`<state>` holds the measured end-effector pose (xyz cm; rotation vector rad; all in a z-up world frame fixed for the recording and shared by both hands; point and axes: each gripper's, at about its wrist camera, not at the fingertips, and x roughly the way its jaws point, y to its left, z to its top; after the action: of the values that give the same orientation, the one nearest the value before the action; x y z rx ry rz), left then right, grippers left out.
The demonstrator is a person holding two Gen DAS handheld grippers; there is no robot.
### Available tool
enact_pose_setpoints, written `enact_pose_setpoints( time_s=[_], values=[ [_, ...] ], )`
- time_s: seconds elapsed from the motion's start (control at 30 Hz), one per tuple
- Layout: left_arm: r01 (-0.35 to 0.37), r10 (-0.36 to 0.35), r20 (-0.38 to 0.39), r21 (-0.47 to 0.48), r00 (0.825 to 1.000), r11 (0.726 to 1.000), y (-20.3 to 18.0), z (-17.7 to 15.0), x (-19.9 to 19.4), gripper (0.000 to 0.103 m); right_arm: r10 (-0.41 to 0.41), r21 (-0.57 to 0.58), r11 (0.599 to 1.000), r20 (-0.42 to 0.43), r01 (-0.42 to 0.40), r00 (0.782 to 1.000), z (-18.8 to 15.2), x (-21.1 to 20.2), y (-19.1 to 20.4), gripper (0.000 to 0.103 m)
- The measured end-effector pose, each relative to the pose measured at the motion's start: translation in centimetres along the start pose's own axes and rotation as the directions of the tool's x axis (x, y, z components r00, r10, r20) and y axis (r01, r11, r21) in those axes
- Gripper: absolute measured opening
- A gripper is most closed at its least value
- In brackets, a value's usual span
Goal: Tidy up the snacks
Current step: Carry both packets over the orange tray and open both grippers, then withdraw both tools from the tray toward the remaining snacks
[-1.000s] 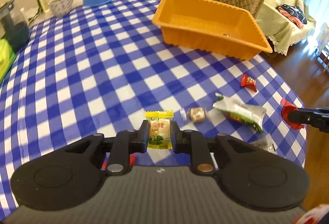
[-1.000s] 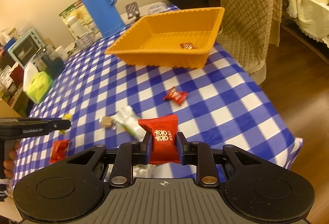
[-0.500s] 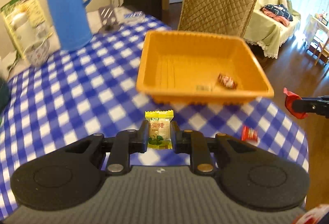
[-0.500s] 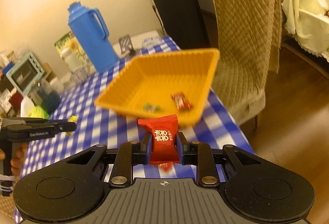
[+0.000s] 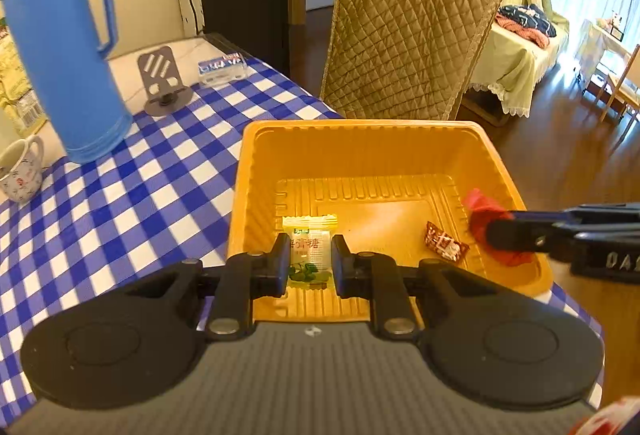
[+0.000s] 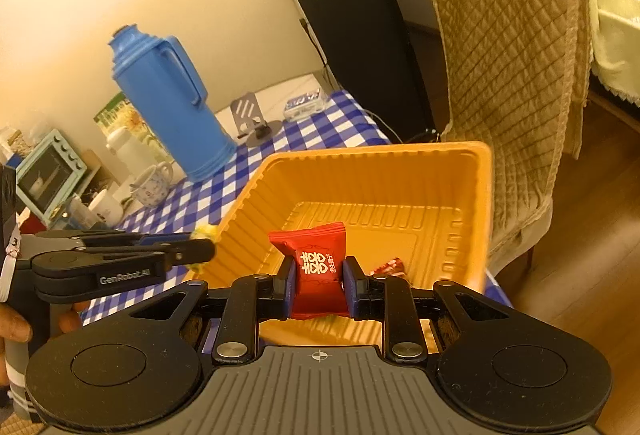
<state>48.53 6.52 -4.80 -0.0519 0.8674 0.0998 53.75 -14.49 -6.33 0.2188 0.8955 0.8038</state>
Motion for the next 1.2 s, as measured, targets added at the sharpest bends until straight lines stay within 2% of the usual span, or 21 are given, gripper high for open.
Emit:
enact_pose_setpoints(
  time_s=[0.2, 0.47, 1.07, 1.2],
  values=[
    [0.006, -0.007, -0.054, -0.001, 0.999, 1.000, 0.0, 0.8, 3.4, 0.019, -0.028, 0.052, 0.998, -0.025, 0.029, 0.999, 0.6, 3.2, -0.9, 0.025],
    [0.006, -0.005, -0.089, 0.018, 0.996, 1.000, -0.4, 1.3, 6.2, 0.019, -0.052, 0.098, 0.994, -0.034, 0.056, 0.998, 0.9, 5.0, -1.6, 0.025],
    [0.006, -0.006, -0.096, 0.004, 0.995, 1.000, 0.9, 1.3, 6.8, 0.020, -0.075, 0.140, 0.987, -0.036, 0.079, 0.997, 1.7, 6.0, -2.6, 0.025],
    [0.016, -0.016, -0.090, -0.006, 0.996, 1.000, 1.3, 1.2, 6.4, 0.024, -0.093, 0.151, 0.984, -0.029, 0.096, 0.995, 2.2, 6.6, -2.6, 0.026]
  ],
)
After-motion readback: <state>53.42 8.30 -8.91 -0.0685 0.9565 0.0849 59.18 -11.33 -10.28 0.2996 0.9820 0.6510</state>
